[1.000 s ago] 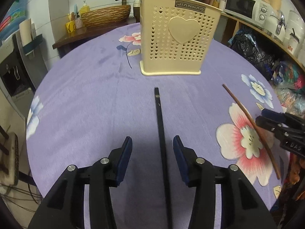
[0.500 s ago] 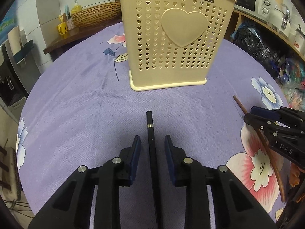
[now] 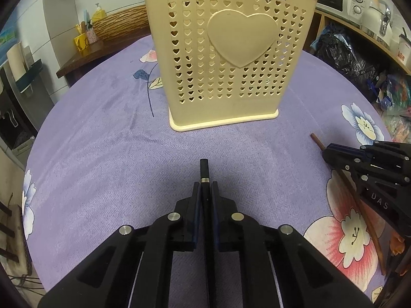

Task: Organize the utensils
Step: 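Insert the brown chopstick into the holder with the right gripper while the left inserts the black one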

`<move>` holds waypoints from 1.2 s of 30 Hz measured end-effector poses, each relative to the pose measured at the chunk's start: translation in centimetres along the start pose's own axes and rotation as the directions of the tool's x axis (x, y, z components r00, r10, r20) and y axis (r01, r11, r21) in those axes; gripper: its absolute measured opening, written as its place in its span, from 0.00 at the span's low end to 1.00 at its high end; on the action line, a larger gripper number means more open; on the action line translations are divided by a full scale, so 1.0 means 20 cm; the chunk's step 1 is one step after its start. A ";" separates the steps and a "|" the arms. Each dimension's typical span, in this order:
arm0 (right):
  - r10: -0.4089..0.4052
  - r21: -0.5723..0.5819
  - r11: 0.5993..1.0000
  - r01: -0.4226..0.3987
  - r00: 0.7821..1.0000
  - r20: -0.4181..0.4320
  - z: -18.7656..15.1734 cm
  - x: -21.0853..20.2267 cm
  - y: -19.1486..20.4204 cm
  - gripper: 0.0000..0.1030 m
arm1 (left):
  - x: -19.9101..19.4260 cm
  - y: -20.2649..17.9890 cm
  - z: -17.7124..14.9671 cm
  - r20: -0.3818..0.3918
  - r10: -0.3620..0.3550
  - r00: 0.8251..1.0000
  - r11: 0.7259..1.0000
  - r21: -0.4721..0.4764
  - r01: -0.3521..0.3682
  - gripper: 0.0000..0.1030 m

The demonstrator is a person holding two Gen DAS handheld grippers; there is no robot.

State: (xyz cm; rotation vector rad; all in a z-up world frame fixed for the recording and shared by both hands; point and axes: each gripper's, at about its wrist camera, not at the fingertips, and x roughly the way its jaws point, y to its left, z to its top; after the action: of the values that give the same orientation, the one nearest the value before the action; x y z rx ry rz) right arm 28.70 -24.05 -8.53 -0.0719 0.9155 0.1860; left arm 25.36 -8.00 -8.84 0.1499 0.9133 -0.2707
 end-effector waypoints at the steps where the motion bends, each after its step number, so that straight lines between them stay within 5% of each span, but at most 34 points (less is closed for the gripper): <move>1: 0.002 -0.001 1.000 -0.002 1.000 0.002 0.00 0.00 0.00 0.07 | 0.00 0.00 0.00 0.002 0.001 1.000 1.000 0.002 -0.001 0.08; 13: 0.102 0.018 0.994 -0.105 0.986 0.129 0.01 -0.26 0.01 0.06 | -0.21 0.03 0.03 0.125 -0.047 0.991 0.998 -0.044 0.053 0.08; 26: 0.188 -0.028 0.981 -0.193 0.901 0.391 0.09 -0.92 -0.01 0.06 | -0.80 0.18 0.12 0.406 -0.075 0.911 0.990 -0.077 0.116 0.08; 36: 0.191 -0.042 0.981 -0.192 0.878 0.440 0.16 -1.01 -0.01 0.06 | -0.86 0.21 0.13 0.454 -0.065 0.889 0.985 -0.111 0.129 0.08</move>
State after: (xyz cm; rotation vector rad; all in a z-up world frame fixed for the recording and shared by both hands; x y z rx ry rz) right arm 19.27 -26.48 9.46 0.0639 0.4644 0.3698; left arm 18.68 -1.69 6.46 -0.0875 0.4750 -0.3181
